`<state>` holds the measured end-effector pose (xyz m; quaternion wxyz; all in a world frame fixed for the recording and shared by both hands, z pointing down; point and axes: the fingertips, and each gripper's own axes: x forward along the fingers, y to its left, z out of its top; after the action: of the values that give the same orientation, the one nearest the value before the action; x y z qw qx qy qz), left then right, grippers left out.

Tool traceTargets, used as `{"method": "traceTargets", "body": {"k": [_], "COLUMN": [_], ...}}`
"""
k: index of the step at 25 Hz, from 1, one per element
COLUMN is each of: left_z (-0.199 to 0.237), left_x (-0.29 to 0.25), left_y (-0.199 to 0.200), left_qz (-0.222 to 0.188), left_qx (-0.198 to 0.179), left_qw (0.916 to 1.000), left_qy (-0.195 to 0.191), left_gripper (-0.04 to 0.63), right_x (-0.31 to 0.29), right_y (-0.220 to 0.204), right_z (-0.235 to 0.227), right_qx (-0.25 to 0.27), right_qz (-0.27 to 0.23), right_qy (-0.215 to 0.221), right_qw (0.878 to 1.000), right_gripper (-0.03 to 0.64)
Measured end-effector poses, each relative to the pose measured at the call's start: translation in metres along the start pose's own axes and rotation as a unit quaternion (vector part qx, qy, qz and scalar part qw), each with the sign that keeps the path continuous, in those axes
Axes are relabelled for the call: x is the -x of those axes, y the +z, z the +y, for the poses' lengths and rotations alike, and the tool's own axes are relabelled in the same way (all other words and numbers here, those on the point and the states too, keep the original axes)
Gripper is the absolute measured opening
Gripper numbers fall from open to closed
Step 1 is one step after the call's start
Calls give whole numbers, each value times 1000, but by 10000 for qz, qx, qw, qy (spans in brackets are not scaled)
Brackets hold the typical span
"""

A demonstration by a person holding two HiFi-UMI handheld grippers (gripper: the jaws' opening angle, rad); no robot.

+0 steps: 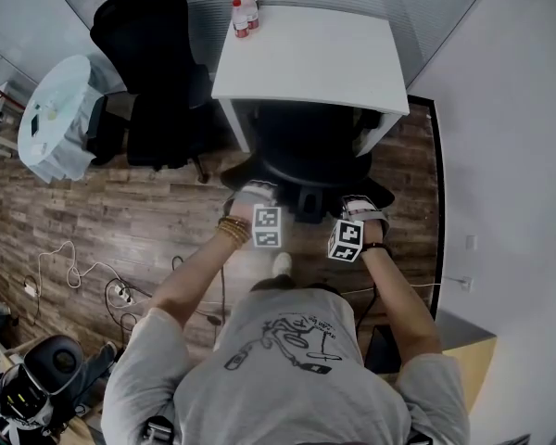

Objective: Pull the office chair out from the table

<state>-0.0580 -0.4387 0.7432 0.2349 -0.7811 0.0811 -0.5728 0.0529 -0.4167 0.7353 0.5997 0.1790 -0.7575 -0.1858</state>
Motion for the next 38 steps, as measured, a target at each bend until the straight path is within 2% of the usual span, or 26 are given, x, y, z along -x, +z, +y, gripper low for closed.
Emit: {"method": "traceTargets", "body": {"k": [38], "left_z": [-82], "left_x": [37], "left_y": [36], "left_qz": [53], "left_qx": [-66], "left_qw": [9999], "left_qy": [-72], "left_gripper": [110], "right_x": [49], "right_y": [-4], "right_z": [78], "right_qx": [-104], "right_qz": [-61], "right_qy": [24], "right_qw": [9999], "right_gripper": [107]}}
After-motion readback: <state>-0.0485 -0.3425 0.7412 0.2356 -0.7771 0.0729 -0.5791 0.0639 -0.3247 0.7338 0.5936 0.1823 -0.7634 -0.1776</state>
